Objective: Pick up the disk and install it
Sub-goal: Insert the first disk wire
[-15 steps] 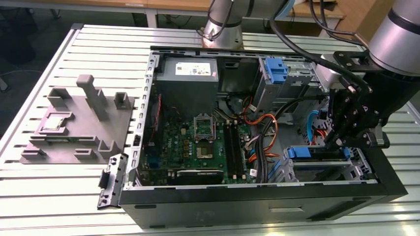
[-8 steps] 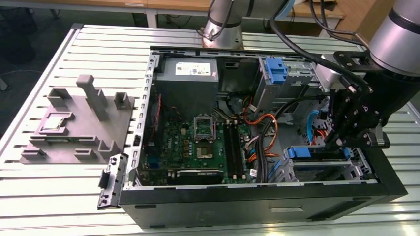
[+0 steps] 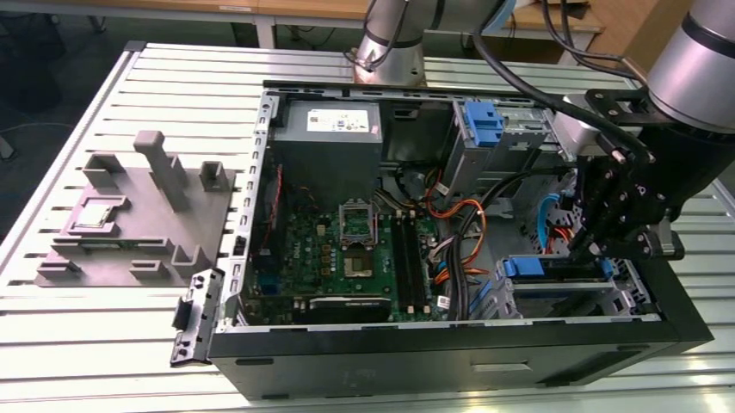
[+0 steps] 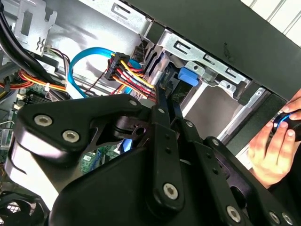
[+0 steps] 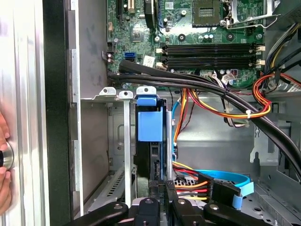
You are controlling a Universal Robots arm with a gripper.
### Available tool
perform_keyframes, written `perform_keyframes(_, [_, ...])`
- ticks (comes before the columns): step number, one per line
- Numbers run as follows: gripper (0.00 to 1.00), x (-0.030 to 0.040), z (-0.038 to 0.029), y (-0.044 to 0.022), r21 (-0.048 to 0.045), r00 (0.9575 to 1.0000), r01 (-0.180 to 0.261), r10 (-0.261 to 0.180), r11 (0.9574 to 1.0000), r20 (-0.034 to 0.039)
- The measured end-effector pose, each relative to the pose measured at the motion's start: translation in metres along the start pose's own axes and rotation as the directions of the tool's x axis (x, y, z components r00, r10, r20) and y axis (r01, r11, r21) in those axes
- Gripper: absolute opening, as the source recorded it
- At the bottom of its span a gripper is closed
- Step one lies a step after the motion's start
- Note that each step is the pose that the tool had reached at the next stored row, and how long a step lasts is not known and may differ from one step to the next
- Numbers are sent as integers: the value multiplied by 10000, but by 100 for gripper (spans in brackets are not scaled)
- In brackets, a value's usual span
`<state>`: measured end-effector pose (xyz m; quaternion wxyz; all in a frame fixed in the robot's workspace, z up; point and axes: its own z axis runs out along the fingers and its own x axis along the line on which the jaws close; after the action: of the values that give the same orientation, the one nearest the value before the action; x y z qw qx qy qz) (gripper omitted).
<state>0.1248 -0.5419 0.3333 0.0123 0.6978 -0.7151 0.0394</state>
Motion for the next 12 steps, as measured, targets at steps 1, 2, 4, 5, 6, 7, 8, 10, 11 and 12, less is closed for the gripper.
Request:
perform_keyframes(1, [17,1,1,0,1,10000,4,-4,10000,1])
perform_keyframes(2, [17,3,2,0,1,10000,11,-11,10000,0])
perform_keyframes(4, [17,8,3,0,2,10000,25,-25,10000,1])
perform_keyframes(5, [17,8,4,0,2,10000,32,-32,10000,2])
perform_keyframes(6, [17,10,4,0,2,10000,36,-36,10000,2])
perform_keyframes(7, [17,10,5,0,3,10000,38,-38,10000,2])
perform_keyframes(8, [17,11,6,0,2,10000,39,-39,10000,1])
perform_keyframes(10, [17,16,6,1,3,10000,39,-39,10000,-1])
perform_keyframes(11, [17,16,6,1,3,10000,39,-39,10000,0])
perform_keyframes(12, [17,18,7,2,3,10000,39,-39,10000,1])
